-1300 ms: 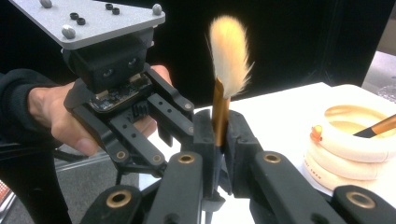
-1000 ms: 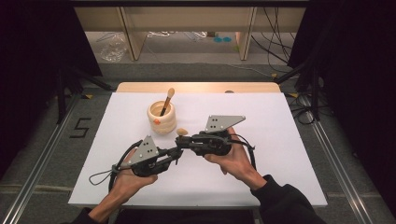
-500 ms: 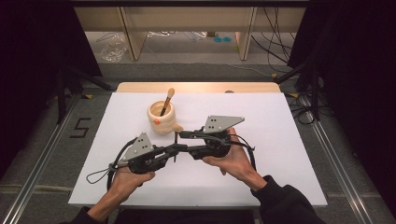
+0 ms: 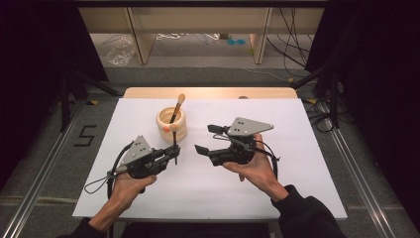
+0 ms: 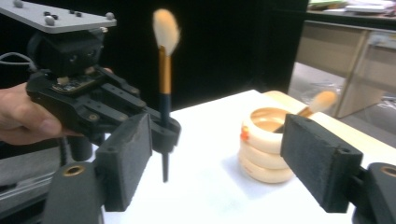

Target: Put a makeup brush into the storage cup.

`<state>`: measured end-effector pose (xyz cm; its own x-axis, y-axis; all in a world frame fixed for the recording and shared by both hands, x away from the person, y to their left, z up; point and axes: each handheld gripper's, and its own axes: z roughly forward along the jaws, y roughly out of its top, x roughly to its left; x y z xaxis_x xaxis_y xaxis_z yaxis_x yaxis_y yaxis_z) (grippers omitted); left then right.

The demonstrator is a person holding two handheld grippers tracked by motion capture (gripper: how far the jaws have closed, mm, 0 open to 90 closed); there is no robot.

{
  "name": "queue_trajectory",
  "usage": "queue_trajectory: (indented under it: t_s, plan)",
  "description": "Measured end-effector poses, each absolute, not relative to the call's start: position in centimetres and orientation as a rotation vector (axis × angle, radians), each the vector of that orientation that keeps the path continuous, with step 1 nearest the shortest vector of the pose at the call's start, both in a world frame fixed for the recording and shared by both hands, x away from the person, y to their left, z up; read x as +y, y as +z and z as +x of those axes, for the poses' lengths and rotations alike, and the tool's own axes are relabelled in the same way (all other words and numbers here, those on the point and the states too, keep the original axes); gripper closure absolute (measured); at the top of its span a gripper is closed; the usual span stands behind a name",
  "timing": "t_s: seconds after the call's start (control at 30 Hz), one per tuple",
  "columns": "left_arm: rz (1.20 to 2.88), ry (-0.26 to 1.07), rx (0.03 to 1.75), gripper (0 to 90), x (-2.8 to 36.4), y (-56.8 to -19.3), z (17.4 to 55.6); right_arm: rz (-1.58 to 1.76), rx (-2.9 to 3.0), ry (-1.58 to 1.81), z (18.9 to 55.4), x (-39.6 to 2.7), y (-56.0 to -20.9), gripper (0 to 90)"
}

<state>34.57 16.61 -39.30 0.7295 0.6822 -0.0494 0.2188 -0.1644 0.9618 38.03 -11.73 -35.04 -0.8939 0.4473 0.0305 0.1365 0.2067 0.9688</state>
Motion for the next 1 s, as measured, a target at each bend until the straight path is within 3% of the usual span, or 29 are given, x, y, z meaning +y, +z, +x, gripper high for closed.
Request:
queue_trajectory:
  t_s: [0.37,1.0]
  plan:
    - [1.687,0.525,0.768,83.9,18.1,-39.0,35.3,0.665,2.181,1.709,37.5,-14.2,-36.1,18.3]
    - [1.648,0.580,0.808,83.9,19.3,-38.4,36.8,0.777,2.080,1.628,36.4,-18.4,-39.1,17.5]
